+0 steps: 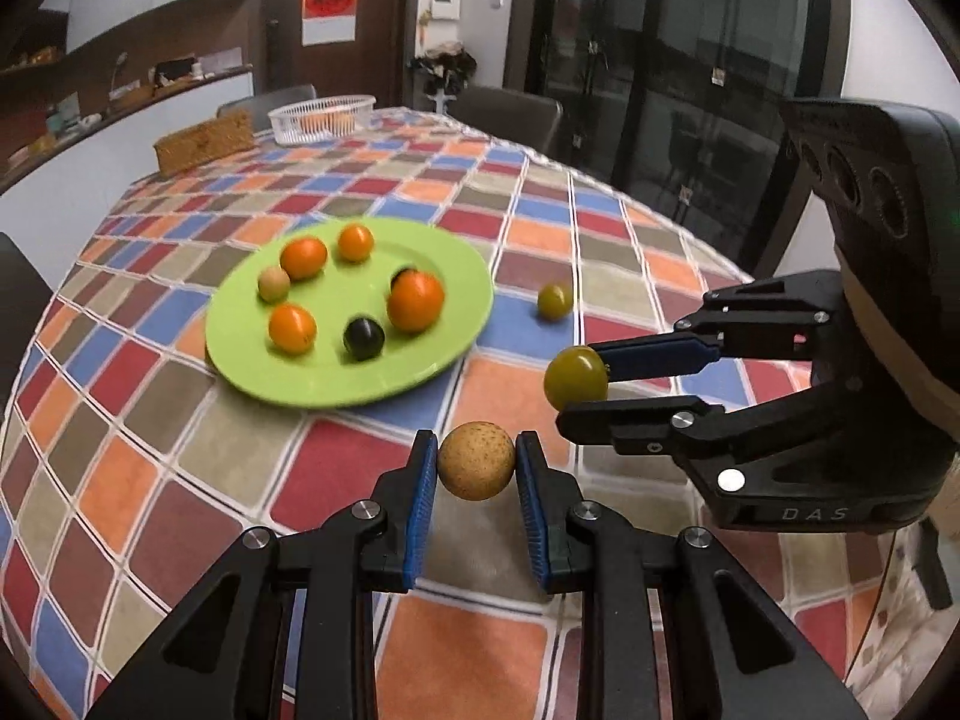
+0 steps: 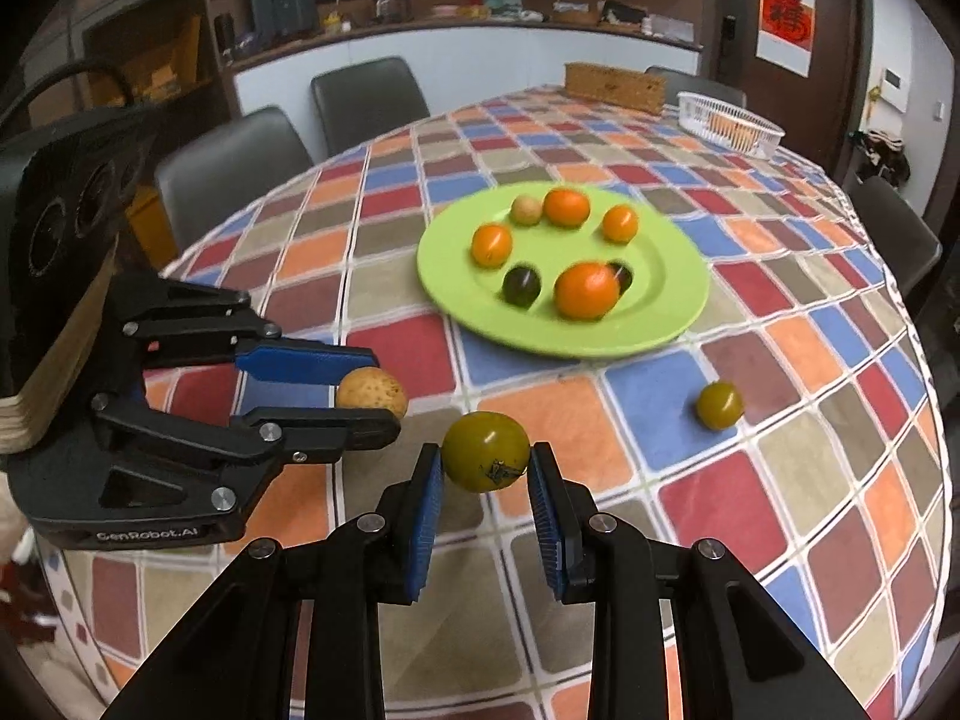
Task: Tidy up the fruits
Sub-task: 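Carry both fruits onto the green plate and open both tools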
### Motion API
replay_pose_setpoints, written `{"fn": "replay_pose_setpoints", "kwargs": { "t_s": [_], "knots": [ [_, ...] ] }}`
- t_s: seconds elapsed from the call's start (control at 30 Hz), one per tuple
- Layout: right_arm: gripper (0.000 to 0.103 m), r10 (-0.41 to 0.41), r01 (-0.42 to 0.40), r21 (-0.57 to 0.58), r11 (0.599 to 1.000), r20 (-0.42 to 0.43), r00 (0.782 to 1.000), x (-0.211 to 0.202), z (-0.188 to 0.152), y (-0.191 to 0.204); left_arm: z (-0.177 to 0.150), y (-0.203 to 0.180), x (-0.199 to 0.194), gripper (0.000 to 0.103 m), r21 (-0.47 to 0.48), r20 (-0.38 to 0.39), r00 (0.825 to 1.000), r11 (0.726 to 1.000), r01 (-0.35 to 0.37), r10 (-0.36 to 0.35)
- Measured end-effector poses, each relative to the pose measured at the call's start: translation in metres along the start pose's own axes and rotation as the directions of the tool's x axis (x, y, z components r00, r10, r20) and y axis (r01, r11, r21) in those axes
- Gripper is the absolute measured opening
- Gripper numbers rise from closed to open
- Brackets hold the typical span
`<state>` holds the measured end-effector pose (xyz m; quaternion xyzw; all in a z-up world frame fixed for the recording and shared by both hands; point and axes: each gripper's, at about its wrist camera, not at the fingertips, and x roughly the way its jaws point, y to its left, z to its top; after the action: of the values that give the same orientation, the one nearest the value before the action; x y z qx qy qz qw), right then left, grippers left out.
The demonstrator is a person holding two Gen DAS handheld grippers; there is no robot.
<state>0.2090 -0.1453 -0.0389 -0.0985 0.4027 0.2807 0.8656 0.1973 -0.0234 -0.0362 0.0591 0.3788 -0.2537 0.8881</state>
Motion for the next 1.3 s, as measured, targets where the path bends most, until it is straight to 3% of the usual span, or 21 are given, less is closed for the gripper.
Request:
{"fn": "replay_pose_setpoints", "kwargs": {
  "t_s": [0.4,0.6,0.87,1.3],
  "knots": [
    [0.030,-0.014,0.009,0.041,0.999,0.134,0.991,-0.016,0.046,-0.016,0.044,0.016,-0.015,0.027,-0.064,0.112,0.992,0.996,-0.054,0.061],
    [0.030,-0.015,0.006,0.062,0.998,0.152,0.988,-0.009,0.072,-0.029,0.067,0.031,-0.009,0.027,-0.103,0.133,0.988,0.993,-0.062,0.075],
    [0.030,-0.012,0.001,0.084,0.996,0.133,0.991,0.015,0.097,-0.052,0.092,0.054,0.013,0.027,-0.143,0.125,0.988,0.987,-0.074,0.093],
    [0.030,0.003,-0.005,0.145,0.989,0.016,1.000,0.078,0.118,-0.088,0.098,0.098,0.069,0.027,-0.253,0.013,0.996,0.964,-0.084,0.090]
  ]
}}
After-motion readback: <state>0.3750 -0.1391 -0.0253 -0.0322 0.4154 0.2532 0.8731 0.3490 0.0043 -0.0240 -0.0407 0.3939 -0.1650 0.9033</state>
